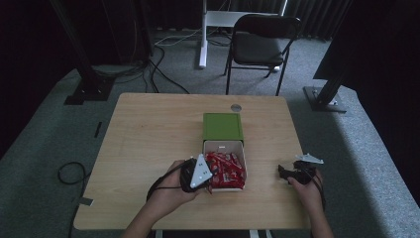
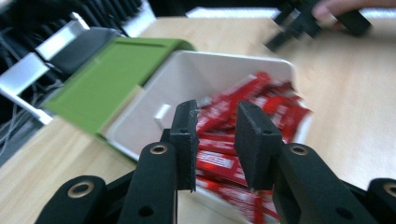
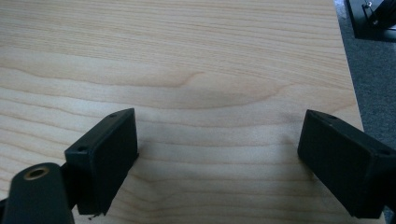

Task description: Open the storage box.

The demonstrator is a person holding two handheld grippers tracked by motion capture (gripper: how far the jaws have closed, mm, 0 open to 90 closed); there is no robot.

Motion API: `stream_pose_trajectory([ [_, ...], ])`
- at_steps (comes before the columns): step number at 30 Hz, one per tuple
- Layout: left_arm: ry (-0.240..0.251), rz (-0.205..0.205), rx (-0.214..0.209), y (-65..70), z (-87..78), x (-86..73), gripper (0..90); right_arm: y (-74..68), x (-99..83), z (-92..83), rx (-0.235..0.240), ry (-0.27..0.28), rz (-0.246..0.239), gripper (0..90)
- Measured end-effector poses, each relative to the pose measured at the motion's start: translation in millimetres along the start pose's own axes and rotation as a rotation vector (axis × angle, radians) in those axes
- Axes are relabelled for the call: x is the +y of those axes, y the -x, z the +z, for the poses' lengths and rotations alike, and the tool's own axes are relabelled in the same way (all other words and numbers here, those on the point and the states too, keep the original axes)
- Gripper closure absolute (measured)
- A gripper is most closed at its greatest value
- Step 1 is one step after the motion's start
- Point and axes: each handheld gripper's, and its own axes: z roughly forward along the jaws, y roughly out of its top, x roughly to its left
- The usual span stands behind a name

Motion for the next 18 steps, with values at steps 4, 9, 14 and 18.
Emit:
stream_pose_trajectory([
  [4, 0.038, -0.068, 0.035, -18.9, -4.6, -8.2, 70.2, 0.0, 0.0, 0.0, 0.000, 0.000, 0.000, 11.6],
  [9, 0.034, -0.118, 0.061, -32.0, -6.6, -19.6, 68.9, 0.0, 0.0, 0.0, 0.000, 0.000, 0.000, 11.6],
  [14, 0.014, -0.188, 0.118, -48.4, -8.6, -41.1, 68.8, 0.0, 0.0, 0.0, 0.000, 0.000, 0.000, 11.6],
  [18, 0.038, -0.254, 0.136, -57.6, -11.8, -54.2, 67.9, 0.0, 0.0, 0.0, 0.000, 0.000, 0.000, 11.6],
])
